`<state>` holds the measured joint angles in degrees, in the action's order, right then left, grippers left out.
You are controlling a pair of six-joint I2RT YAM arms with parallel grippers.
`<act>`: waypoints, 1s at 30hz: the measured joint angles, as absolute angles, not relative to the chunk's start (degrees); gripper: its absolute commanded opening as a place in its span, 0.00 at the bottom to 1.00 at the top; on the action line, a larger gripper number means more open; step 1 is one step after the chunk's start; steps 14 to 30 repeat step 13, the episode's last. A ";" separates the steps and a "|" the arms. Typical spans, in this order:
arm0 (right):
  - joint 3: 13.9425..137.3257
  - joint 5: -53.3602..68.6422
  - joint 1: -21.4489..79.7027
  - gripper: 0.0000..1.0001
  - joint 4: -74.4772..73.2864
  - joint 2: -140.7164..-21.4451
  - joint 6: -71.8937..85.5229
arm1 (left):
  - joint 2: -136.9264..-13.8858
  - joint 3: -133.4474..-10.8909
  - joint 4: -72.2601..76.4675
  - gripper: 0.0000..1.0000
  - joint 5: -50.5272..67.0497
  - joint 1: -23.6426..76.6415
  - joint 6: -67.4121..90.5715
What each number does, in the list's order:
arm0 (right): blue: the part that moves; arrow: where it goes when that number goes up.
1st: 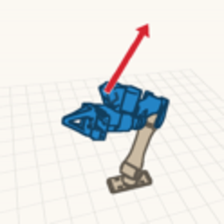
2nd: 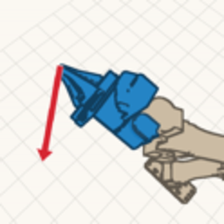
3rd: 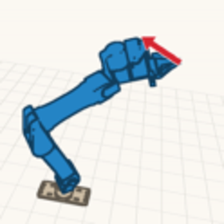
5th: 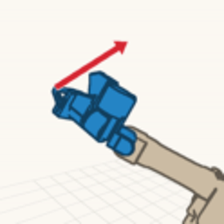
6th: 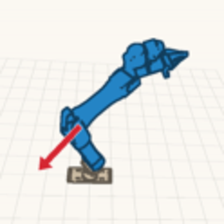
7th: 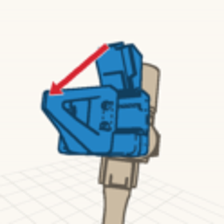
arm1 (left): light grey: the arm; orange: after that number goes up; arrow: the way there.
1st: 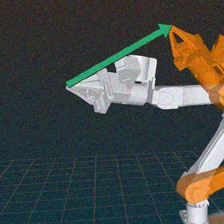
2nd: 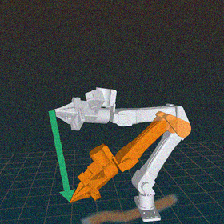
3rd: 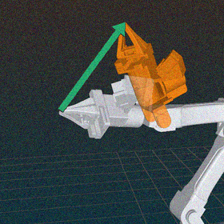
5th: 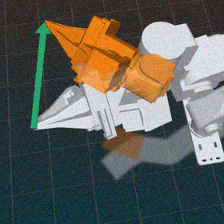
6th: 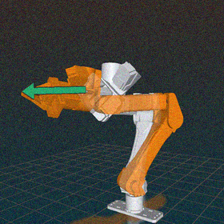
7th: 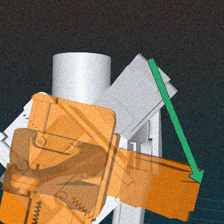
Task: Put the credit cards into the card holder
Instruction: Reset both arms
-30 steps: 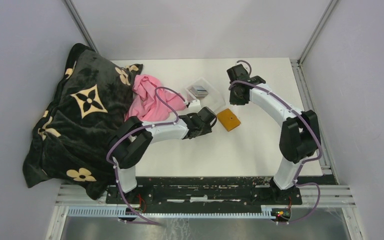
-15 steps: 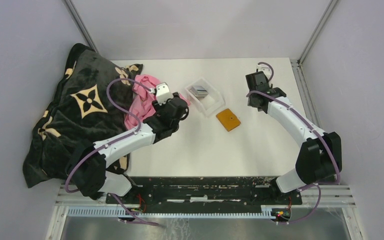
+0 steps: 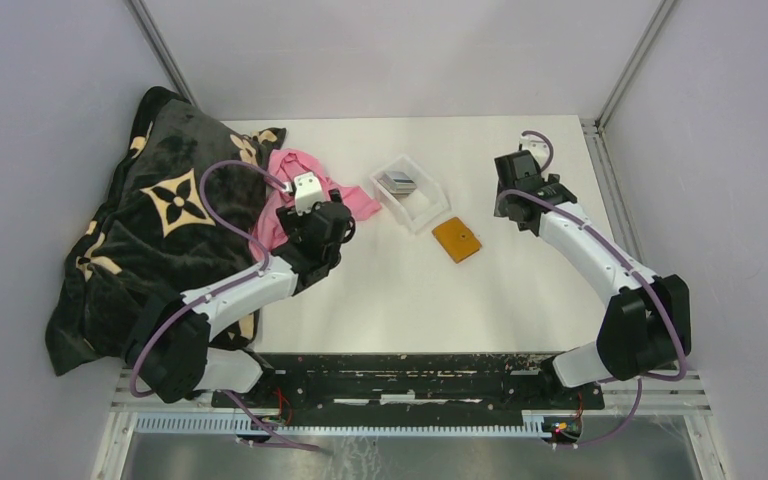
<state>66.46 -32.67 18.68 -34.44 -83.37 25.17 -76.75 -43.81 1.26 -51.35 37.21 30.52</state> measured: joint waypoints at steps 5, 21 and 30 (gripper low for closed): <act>64.79 -33.54 18.68 0.73 -34.30 -82.56 25.87 | -76.66 -43.48 2.70 0.95 -51.94 36.51 29.69; 61.34 -33.78 18.68 0.76 -32.97 -79.26 25.58 | -76.64 -42.30 3.62 0.99 -52.36 36.42 29.45; 61.34 -33.78 18.68 0.76 -32.97 -79.26 25.58 | -76.64 -42.30 3.62 0.99 -52.36 36.42 29.45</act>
